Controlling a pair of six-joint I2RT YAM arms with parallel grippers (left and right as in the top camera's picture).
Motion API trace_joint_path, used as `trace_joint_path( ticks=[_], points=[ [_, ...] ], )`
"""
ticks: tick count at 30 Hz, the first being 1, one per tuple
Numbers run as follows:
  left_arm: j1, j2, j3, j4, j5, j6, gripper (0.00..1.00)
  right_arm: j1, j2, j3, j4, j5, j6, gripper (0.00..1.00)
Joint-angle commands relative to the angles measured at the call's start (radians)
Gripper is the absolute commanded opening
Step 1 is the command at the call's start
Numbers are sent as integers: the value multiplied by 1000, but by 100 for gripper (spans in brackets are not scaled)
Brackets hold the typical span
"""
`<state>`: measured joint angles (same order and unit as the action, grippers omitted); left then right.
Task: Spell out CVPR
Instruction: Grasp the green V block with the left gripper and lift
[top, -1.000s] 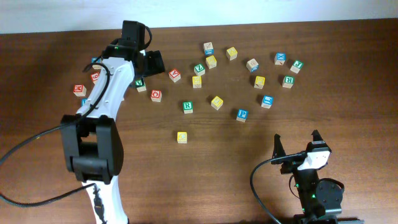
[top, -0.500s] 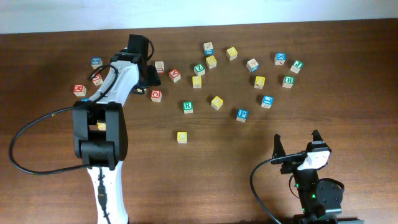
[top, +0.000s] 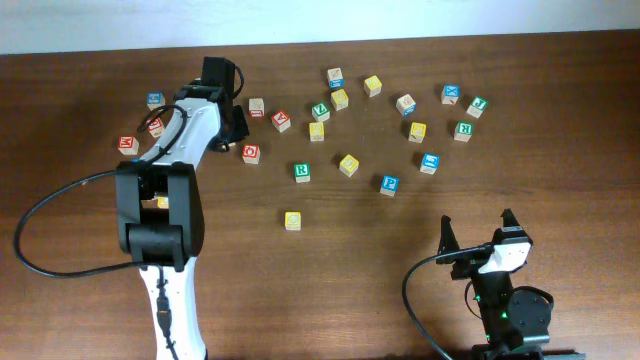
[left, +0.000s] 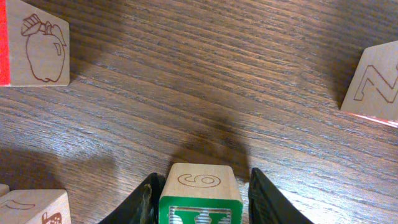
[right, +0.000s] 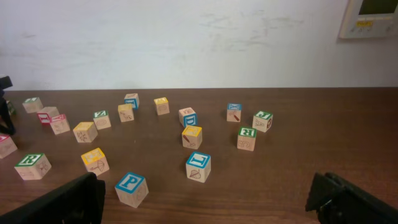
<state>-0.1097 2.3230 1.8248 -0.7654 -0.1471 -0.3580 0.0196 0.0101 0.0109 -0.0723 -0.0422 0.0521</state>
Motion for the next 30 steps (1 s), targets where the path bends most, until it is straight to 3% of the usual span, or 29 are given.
trace_joint_path(
  ticks=[1,8,15,19,24,30],
  points=[
    [4,18,1,10,-11,4,33,-8,-6,-5,-5,2,0,98],
    [4,18,3,6,-7,4,22,-8,-6,-5,-5,2,0,98],
    [4,-17,154,-156,3,4,23,-8,-6,-5,-5,2,0,98],
    [4,-136,179,-258,289,5,24,-8,-6,-5,-5,2,0,98],
    [-2,-163,179,-436,605,5,25,-8,-6,-5,-5,2,0,98],
    [-139,-163,179,-673,652,88,25,-8,-6,-5,-5,2,0,98]
  ],
)
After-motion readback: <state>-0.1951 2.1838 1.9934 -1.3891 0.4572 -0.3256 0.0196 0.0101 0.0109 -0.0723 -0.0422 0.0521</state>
